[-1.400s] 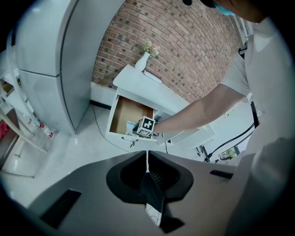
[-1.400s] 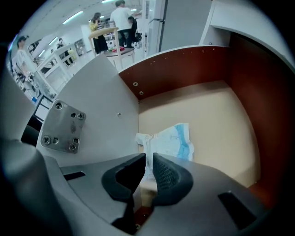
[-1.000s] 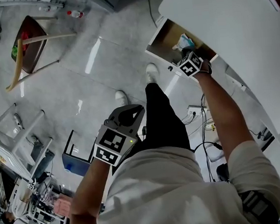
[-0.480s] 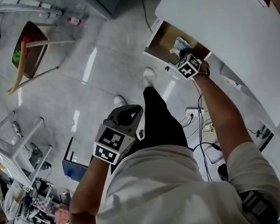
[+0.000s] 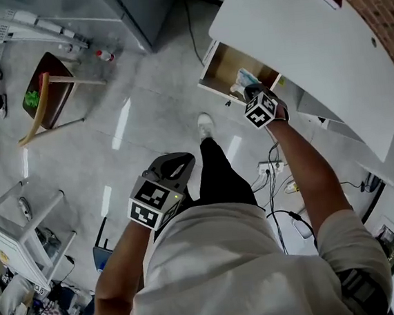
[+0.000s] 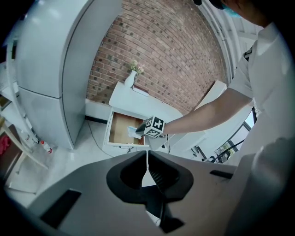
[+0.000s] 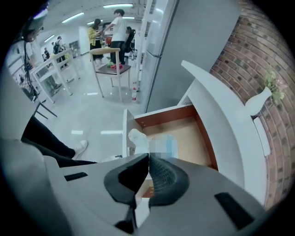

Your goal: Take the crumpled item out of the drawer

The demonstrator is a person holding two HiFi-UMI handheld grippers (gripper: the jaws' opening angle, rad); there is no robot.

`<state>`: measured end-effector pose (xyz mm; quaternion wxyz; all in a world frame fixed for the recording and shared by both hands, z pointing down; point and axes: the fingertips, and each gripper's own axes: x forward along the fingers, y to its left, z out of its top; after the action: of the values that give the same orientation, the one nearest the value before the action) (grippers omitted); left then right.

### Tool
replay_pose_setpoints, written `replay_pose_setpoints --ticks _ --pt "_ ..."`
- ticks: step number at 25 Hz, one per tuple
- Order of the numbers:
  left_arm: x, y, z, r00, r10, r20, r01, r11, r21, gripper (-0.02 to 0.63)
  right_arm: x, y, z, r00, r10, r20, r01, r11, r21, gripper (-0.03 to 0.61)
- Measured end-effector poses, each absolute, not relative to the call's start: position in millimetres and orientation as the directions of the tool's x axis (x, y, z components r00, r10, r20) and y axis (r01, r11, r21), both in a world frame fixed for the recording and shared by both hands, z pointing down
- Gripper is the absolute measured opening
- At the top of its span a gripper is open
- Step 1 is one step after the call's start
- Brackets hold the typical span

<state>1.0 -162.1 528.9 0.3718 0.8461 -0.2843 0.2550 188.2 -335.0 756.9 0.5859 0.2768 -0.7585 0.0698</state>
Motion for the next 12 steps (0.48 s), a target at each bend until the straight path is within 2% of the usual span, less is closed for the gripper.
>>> replay_pose_setpoints --ticks 12 --pt "-60 -87 473 0.723 -0.336 0.603 -0.652 -0.62 0.436 0.026 138 -206 629 -0.211 -0.376 0.902 -0.577 0.793 0.196 0.029"
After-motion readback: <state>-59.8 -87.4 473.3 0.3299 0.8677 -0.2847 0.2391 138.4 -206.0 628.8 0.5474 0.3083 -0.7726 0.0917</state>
